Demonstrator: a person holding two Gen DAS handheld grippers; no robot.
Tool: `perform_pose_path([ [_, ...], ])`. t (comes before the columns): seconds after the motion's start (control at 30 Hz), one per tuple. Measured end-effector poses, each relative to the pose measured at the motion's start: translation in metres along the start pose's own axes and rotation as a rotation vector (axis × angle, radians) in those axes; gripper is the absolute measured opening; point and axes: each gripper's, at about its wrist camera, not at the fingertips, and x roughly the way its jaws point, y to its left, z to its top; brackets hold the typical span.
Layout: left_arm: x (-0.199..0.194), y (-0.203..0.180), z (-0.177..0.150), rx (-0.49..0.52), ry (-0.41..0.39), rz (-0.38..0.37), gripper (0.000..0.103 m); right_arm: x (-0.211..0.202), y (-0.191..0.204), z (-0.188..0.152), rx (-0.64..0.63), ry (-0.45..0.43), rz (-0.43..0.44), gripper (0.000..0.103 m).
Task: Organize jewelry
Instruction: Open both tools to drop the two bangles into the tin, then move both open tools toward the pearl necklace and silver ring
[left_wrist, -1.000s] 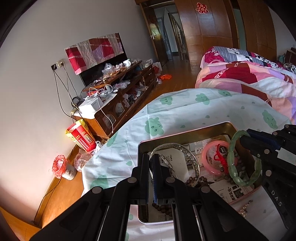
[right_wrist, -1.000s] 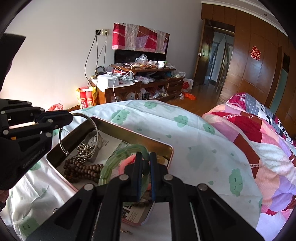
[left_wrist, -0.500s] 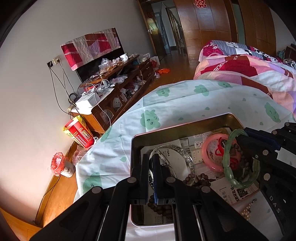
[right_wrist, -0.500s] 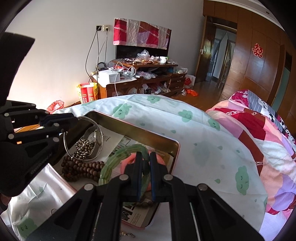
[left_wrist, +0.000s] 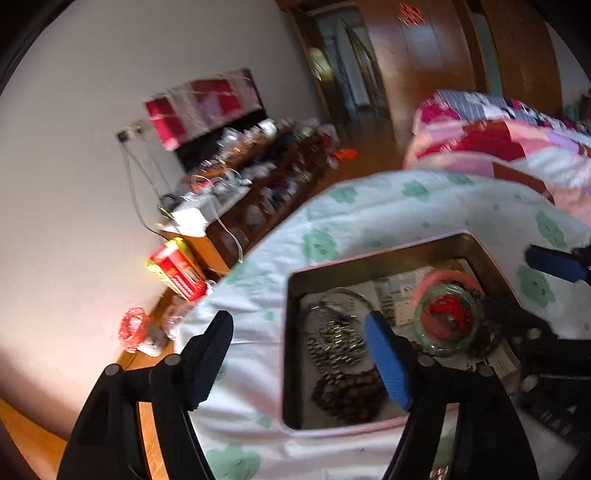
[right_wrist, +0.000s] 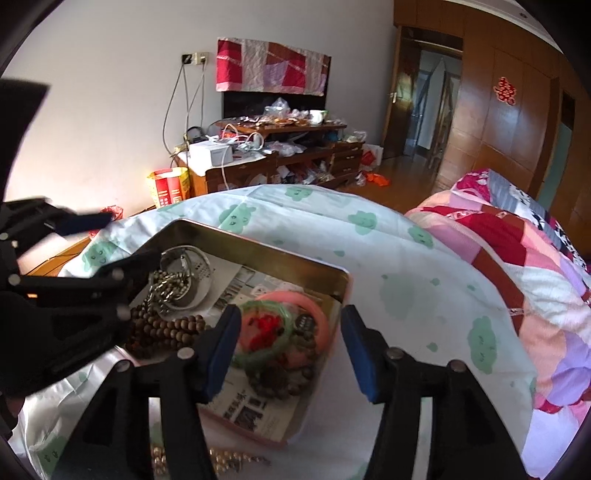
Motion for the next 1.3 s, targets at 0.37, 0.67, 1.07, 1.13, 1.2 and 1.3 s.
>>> perform_pose_path([
  [0.37, -0.034, 0.019, -0.069, -0.12, 0.072, 0.037, 0.075, -0.043, 0.0, -0.042, 0.088, 0.022, -0.031, 0.069],
  [0.67, -0.029, 0.025, -0.101, -0.174, 0.132, 0.037, 0.075, -0.033, 0.015, -0.061, 0.13, 0.085, 0.015, 0.072],
  [1.07, -0.031, 0.033, -0.109, -0.201, 0.132, 0.042, 0.075, -0.008, 0.046, -0.07, 0.084, 0.178, 0.057, 0.072],
  [1.13, -0.031, 0.032, -0.11, -0.198, 0.132, 0.039, 0.075, -0.009, 0.045, -0.071, 0.085, 0.179, 0.061, 0.072],
  [1.2, -0.032, 0.031, -0.112, -0.195, 0.128, 0.026, 0.075, -0.013, 0.046, -0.073, 0.053, 0.177, 0.04, 0.072],
  [1.3, -0.033, 0.027, -0.113, -0.186, 0.13, 0.011, 0.075, -0.016, 0.044, -0.076, 0.016, 0.194, 0.012, 0.072],
])
